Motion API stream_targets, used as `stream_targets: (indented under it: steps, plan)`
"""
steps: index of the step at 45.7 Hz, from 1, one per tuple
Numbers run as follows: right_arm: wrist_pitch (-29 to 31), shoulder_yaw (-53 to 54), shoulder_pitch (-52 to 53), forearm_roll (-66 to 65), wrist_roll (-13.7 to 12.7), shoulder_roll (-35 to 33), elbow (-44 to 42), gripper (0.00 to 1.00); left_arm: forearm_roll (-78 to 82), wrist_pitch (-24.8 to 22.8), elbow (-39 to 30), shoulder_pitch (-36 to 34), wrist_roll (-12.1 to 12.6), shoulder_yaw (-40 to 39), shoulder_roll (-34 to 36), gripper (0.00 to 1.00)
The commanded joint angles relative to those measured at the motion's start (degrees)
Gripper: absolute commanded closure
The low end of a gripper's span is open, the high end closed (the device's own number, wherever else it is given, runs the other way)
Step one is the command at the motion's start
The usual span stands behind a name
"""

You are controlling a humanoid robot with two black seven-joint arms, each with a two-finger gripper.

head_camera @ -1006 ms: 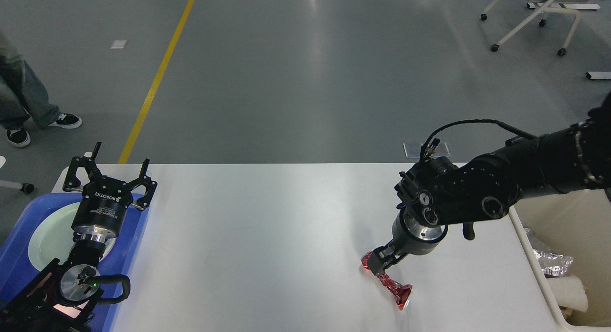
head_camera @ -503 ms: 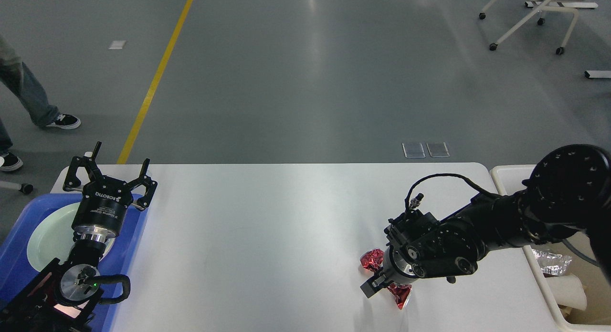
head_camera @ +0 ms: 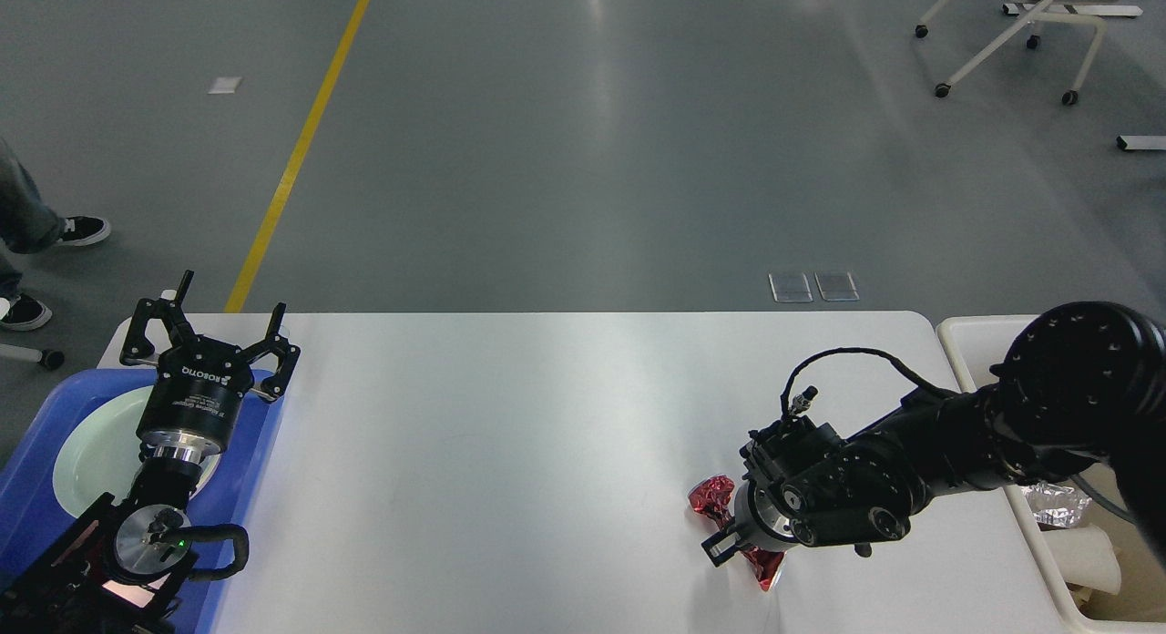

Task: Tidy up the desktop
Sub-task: 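Lower the right gripper and grasp the red crumpled wrapper, then lift the red wrapper and carry it to the white bin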

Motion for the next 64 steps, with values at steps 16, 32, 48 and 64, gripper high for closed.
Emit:
stream_targets:
  steps: [16, 32, 48, 64]
  plan:
    - [0.77, -0.73, 4.31, 9.21, 0.44, -2.67, 3.22, 1.00, 0.00, 0.00, 0.00, 0.00, 0.00, 0.00, 0.00, 0.04]
    - [1.65, -6.97, 25.66, 21.26, 0.70, -11.73, 18.78, 1.00, 0.00, 0.00, 0.00, 0.00, 0.09, 0.00, 0.00, 0.04]
    - [20.90, -15.32, 46.40, 38.66, 0.18, -16.65, 26.07, 1.00, 0.00, 0.00, 0.00, 0.00, 0.00, 0.00, 0.00, 0.04]
    - [17.65, -18.75, 51.16, 39.63, 0.09, -19.99, 30.13, 1.00, 0.00, 0.00, 0.00, 0.00, 0.00, 0.00, 0.00, 0.04]
